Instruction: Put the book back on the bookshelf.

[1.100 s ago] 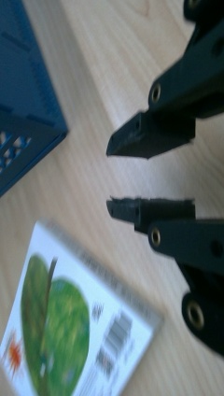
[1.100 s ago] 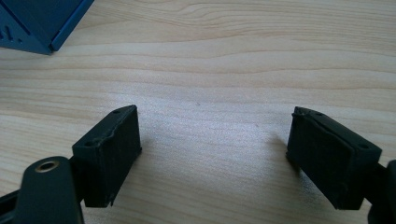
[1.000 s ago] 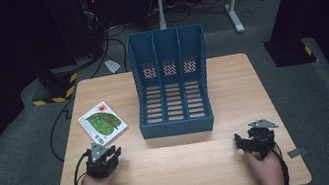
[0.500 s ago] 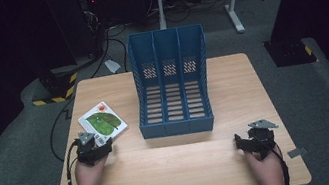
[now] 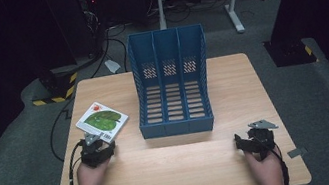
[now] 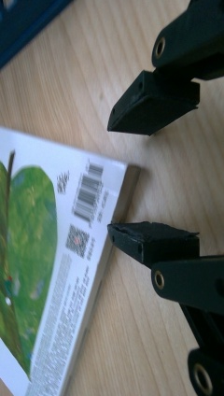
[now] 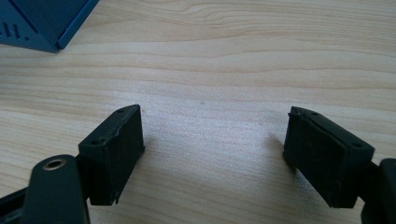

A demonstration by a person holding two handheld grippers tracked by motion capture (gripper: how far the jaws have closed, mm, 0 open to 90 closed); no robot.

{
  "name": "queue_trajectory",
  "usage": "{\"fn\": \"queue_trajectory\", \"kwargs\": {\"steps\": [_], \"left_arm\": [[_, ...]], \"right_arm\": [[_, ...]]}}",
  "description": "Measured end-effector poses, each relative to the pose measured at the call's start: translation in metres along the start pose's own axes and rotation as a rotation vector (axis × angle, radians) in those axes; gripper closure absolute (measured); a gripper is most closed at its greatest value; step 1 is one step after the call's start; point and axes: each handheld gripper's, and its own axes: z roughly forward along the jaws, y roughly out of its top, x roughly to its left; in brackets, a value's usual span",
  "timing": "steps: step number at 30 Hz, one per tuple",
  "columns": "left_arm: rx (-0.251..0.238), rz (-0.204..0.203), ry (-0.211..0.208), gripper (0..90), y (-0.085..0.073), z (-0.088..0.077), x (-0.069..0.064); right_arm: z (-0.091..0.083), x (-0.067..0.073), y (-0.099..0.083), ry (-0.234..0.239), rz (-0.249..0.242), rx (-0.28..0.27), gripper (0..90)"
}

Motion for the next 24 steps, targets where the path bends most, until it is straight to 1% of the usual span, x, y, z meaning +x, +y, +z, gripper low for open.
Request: {"fn": "queue_trajectory", "kwargs": {"steps": [1,2,3,4,5,6,7,8,9,10,11,13,15,16,17,18,19,20,21,22,23,24], "left_arm": [[-0.058,-0.017,-0.015,55.6,0.003,-0.008,0.000],[-0.076,-0.025,-0.015,59.5,0.006,-0.010,0.002],[-0.077,-0.032,-0.006,62.8,0.008,-0.010,0.003],[-0.077,-0.032,-0.006,65.4,0.008,-0.010,0.003],[-0.082,-0.029,0.016,68.8,0.012,-0.008,0.008],[-0.082,-0.029,0.016,71.4,0.012,-0.008,0.008],[-0.072,-0.026,0.028,71.4,0.014,-0.004,0.010],[-0.057,-0.018,0.055,72.2,0.018,0.001,0.013],[-0.044,-0.015,0.067,73.1,0.021,0.006,0.016],[-0.040,-0.018,0.076,73.1,0.024,0.009,0.019],[-0.024,-0.024,0.077,73.1,0.028,0.013,0.023],[-0.009,-0.020,0.092,71.5,0.035,0.024,0.027],[-0.020,-0.028,0.109,64.2,0.041,0.030,0.031],[-0.024,-0.039,0.118,60.7,0.044,0.034,0.034],[-0.014,-0.051,0.130,56.3,0.047,0.039,0.038],[-0.016,-0.056,0.129,53.3,0.047,0.041,0.040],[-0.018,-0.058,0.135,52.0,0.047,0.044,0.044],[0.003,-0.072,0.139,48.6,0.048,0.047,0.047],[0.018,-0.089,0.125,43.7,0.049,0.050,0.051],[0.013,-0.104,0.105,42.4,0.050,0.051,0.053],[0.020,-0.089,0.091,43.2,0.051,0.051,0.053],[0.024,-0.065,0.068,49.5,0.053,0.051,0.050]], "right_arm": [[0.000,0.000,0.000,0.002,-0.001,-0.001,20.2],[0.000,0.000,0.000,0.004,-0.002,-0.002,20.3],[0.000,0.000,0.000,0.004,-0.002,-0.002,20.3],[0.000,0.000,0.000,0.004,-0.002,-0.002,20.3],[0.000,0.000,0.000,0.005,-0.003,-0.002,20.6],[0.000,0.000,0.000,0.005,-0.003,-0.002,20.6],[0.000,0.000,0.000,0.005,-0.003,-0.003,20.7],[0.000,0.000,0.000,0.006,-0.004,-0.003,20.8],[0.000,0.000,0.000,0.007,-0.005,-0.003,20.8],[0.000,0.000,0.000,0.008,-0.005,-0.003,20.9],[0.000,0.000,0.000,0.008,-0.005,-0.003,20.9],[0.000,0.000,0.000,0.009,-0.011,-0.005,21.0],[0.000,0.000,0.000,0.010,-0.012,-0.005,21.3],[0.000,0.000,0.000,0.011,-0.009,-0.004,21.6],[0.000,0.000,0.000,0.013,-0.009,-0.005,21.7],[0.000,0.000,0.000,0.011,-0.009,-0.005,21.8],[0.000,0.000,0.000,0.011,-0.009,-0.005,21.8],[0.000,0.000,0.000,0.011,-0.009,-0.005,21.8],[0.000,0.000,0.000,0.011,-0.010,-0.005,21.8],[0.000,0.000,0.000,0.011,-0.010,-0.005,21.8],[0.000,0.000,0.000,0.011,-0.010,-0.005,21.8],[0.000,0.000,0.000,0.011,-0.010,-0.005,21.8]]}}
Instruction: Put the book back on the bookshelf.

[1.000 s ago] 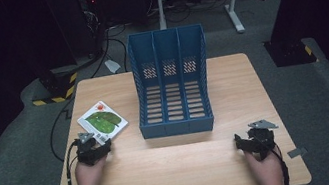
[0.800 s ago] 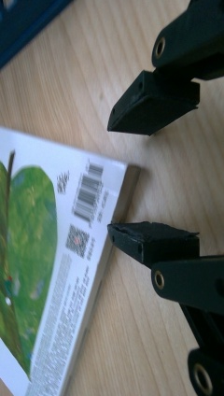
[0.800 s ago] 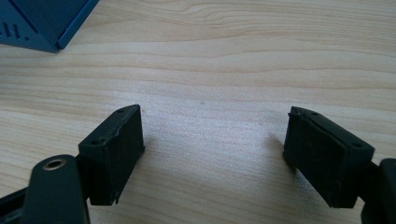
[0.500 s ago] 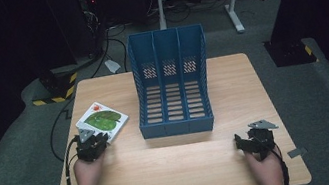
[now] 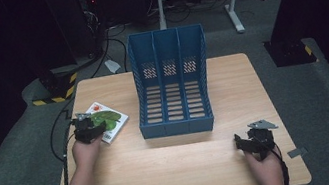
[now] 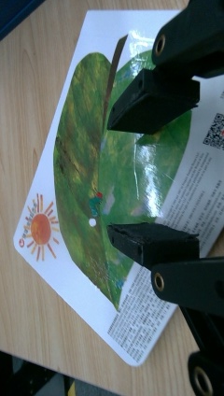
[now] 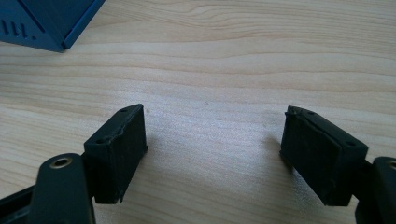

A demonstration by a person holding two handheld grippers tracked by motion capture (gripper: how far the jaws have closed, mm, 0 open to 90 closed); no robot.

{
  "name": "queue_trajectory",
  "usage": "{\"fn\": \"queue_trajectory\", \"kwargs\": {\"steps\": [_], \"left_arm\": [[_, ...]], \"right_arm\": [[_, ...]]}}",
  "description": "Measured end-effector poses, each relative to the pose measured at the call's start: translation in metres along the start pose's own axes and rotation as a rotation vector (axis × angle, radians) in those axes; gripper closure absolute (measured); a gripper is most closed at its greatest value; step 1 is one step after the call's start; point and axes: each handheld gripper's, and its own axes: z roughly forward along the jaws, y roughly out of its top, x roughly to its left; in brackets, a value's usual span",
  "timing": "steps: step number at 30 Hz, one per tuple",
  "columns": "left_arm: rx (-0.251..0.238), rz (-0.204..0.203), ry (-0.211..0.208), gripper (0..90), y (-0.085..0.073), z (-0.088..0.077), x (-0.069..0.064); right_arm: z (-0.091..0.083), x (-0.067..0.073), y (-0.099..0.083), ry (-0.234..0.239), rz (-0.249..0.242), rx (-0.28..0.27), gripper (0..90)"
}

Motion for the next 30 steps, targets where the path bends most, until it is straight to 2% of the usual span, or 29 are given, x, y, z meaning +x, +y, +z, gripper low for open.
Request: {"fn": "queue_trajectory", "kwargs": {"steps": [1,3,6,10,12,15,17,21,23,26,30], "left_arm": [[0.003,0.018,-0.019,57.8,0.000,-0.001,-0.004],[-0.011,0.030,-0.018,68.1,-0.002,-0.001,-0.009],[-0.030,0.039,-0.046,76.1,-0.006,-0.003,-0.016],[-0.035,0.056,-0.098,79.1,-0.012,-0.010,-0.023],[-0.047,0.051,-0.113,81.1,-0.016,-0.012,-0.026],[-0.059,0.057,-0.122,82.7,-0.020,-0.015,-0.031],[-0.052,0.079,-0.123,82.7,-0.020,-0.017,-0.032],[-0.055,0.065,-0.137,82.9,-0.025,-0.021,-0.036],[-0.057,0.079,-0.162,89.2,-0.029,-0.024,-0.042],[-0.067,0.099,-0.142,89.3,-0.033,-0.028,-0.048],[-0.068,0.076,-0.168,89.3,-0.036,-0.030,-0.046]], "right_arm": [[0.000,0.000,0.000,0.000,0.000,0.000,21.9],[0.000,0.000,0.000,0.000,0.000,0.000,21.9],[0.000,0.000,0.000,0.000,-0.004,-0.001,21.9],[-0.001,0.000,-0.001,0.004,-0.005,0.002,21.9],[-0.001,0.001,-0.001,0.004,-0.001,0.003,21.8],[-0.001,0.001,-0.001,0.005,-0.001,0.003,21.9],[-0.001,0.001,-0.001,0.005,0.000,0.003,21.9],[-0.001,0.000,-0.001,0.003,-0.008,-0.001,21.9],[-0.001,0.000,-0.001,0.004,-0.011,-0.001,21.9],[-0.001,0.000,-0.001,0.003,-0.008,-0.001,21.9],[-0.001,0.001,-0.001,0.006,-0.004,0.002,21.9]]}}
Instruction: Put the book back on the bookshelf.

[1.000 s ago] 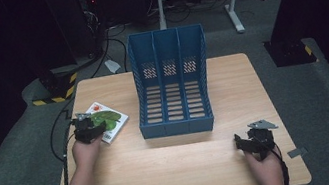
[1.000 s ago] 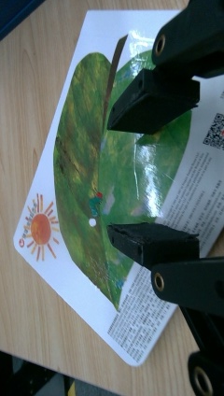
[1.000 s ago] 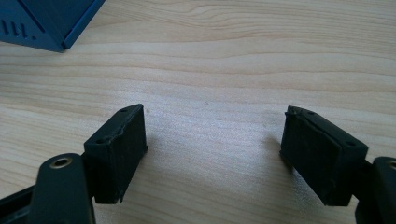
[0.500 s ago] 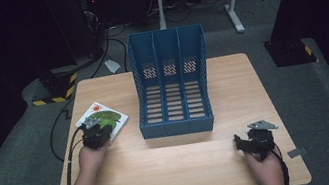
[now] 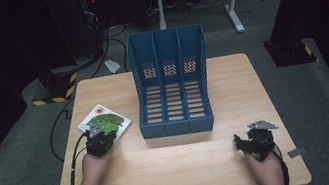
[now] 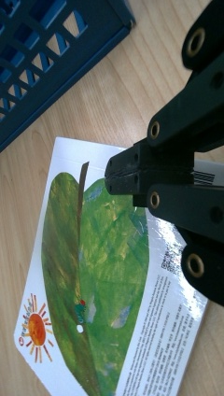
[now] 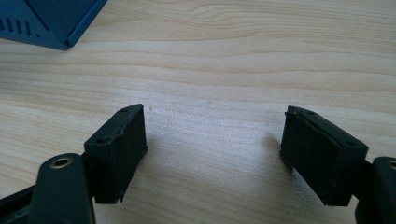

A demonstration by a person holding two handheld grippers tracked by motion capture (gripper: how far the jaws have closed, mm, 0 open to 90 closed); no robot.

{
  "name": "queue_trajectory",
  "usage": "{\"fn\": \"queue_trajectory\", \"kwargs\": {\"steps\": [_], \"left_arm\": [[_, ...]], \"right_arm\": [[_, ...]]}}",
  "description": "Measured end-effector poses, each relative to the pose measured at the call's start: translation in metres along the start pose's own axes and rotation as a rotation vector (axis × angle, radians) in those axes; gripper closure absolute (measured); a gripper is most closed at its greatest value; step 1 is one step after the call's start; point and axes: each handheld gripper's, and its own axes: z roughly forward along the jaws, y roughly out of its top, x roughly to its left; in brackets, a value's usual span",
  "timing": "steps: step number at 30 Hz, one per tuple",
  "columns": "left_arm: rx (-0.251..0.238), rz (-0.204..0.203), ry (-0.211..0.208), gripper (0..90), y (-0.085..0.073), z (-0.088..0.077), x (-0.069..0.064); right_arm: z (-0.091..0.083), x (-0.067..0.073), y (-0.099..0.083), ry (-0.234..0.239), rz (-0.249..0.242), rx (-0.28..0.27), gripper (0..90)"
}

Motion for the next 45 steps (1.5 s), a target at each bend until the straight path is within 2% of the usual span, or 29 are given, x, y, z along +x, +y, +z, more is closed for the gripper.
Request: {"fn": "queue_trajectory", "kwargs": {"steps": [10,19,25,28,32,36,38,40,45], "left_arm": [[0.020,0.048,-0.004,89.5,-0.006,-0.010,-0.009],[0.004,0.044,-0.024,89.6,-0.017,-0.021,-0.017],[0.014,0.065,-0.030,89.7,-0.023,-0.030,-0.022],[0.012,0.062,-0.041,89.7,-0.026,-0.033,-0.024],[0.010,0.076,-0.039,89.7,-0.032,-0.040,-0.031],[0.004,0.063,-0.060,89.8,-0.038,-0.046,-0.036],[0.005,0.080,-0.058,89.8,-0.041,-0.050,-0.039],[0.008,0.070,-0.066,89.8,-0.043,-0.053,-0.042],[0.018,0.084,-0.081,89.8,-0.048,-0.061,-0.051]], "right_arm": [[0.000,0.000,0.000,0.002,-0.003,-0.001,21.9],[0.000,0.000,0.000,0.001,-0.003,0.000,21.9],[0.000,0.000,0.000,0.002,-0.003,-0.001,21.9],[0.000,0.000,0.000,0.003,-0.004,-0.001,21.8],[0.000,0.000,0.000,0.003,-0.003,-0.001,21.9],[0.000,0.000,0.000,0.003,-0.003,-0.001,21.8],[0.000,0.000,0.000,0.003,-0.003,-0.001,21.8],[0.000,0.000,0.000,0.003,-0.002,-0.001,21.9],[0.000,0.000,0.000,0.003,-0.003,-0.001,21.9]]}}
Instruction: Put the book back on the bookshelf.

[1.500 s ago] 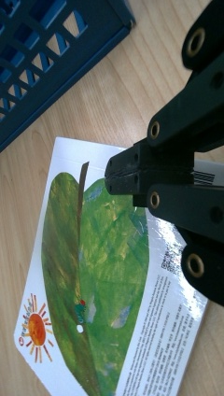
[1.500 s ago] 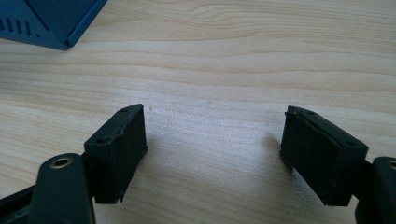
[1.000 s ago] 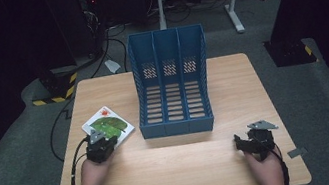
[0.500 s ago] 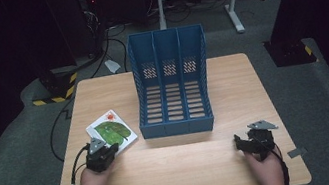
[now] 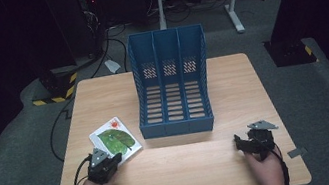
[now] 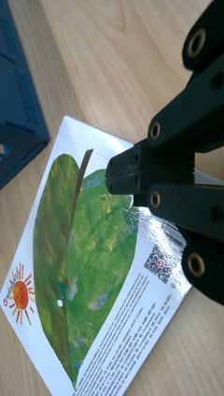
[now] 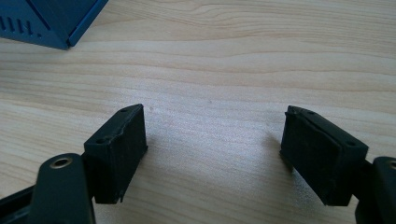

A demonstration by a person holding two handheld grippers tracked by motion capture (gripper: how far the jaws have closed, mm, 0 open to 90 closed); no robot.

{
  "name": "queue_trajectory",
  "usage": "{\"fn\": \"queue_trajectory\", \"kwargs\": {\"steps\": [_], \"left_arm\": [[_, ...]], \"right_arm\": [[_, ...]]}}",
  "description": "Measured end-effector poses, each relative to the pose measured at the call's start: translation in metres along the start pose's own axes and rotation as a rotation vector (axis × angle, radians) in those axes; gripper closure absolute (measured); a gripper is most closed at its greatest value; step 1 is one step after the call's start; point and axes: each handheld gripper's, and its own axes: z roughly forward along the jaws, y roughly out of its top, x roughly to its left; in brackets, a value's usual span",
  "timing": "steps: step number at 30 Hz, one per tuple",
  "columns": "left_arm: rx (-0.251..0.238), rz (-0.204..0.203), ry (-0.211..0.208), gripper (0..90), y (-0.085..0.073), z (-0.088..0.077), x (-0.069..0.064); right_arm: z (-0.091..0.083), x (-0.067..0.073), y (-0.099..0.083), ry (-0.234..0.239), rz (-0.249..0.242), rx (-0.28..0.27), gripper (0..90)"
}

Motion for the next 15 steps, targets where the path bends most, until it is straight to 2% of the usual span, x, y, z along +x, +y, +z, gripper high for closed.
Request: {"fn": "queue_trajectory", "kwargs": {"steps": [6,9,11,14,15], "left_arm": [[0.013,0.056,-0.007,89.8,-0.007,-0.011,-0.019],[0.017,0.068,-0.017,89.8,-0.010,-0.014,-0.026],[0.024,0.063,-0.033,89.8,-0.011,-0.016,-0.030],[0.037,0.068,-0.026,89.7,-0.009,-0.017,-0.030],[0.043,0.058,-0.022,89.4,-0.008,-0.016,-0.030]], "right_arm": [[0.000,0.000,0.000,0.000,0.000,0.000,21.8],[0.000,0.000,0.000,0.000,0.000,0.000,21.8],[0.000,0.000,0.000,0.000,-0.001,0.000,21.9],[0.000,0.000,0.000,0.000,0.005,0.001,21.9],[0.000,0.000,0.000,0.000,0.005,0.001,21.9]]}}
